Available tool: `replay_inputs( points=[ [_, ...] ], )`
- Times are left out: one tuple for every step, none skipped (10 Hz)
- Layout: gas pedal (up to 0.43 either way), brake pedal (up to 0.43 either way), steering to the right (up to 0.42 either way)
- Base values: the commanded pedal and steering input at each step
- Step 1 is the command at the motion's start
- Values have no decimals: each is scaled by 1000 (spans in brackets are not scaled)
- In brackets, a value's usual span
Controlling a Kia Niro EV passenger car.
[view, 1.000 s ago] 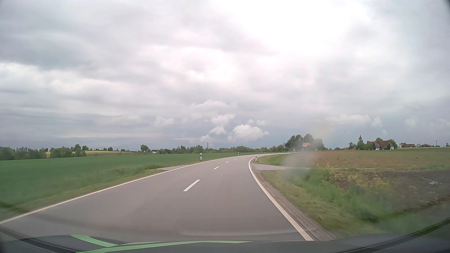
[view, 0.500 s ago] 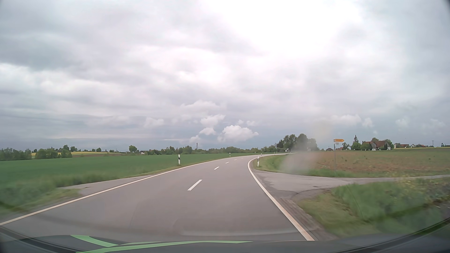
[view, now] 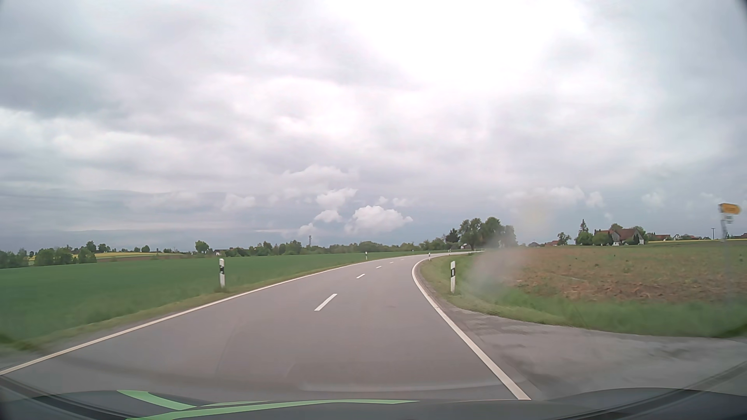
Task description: Follow the waypoints while adhering to traffic rules and regulations
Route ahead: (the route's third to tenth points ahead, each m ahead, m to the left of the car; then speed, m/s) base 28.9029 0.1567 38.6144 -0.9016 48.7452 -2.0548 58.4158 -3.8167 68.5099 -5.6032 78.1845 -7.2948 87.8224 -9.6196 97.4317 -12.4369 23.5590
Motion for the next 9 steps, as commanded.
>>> replay_inputs(
  points=[
    [311, 0, 20],
    [311, 0, 22],
    [311, 0, 22],
    [311, 0, 21],
    [311, 0, 21],
    [311, 0, 21],
    [311, 0, 21],
    [311, 0, 21],
    [311, 0, 19]
  ],
)
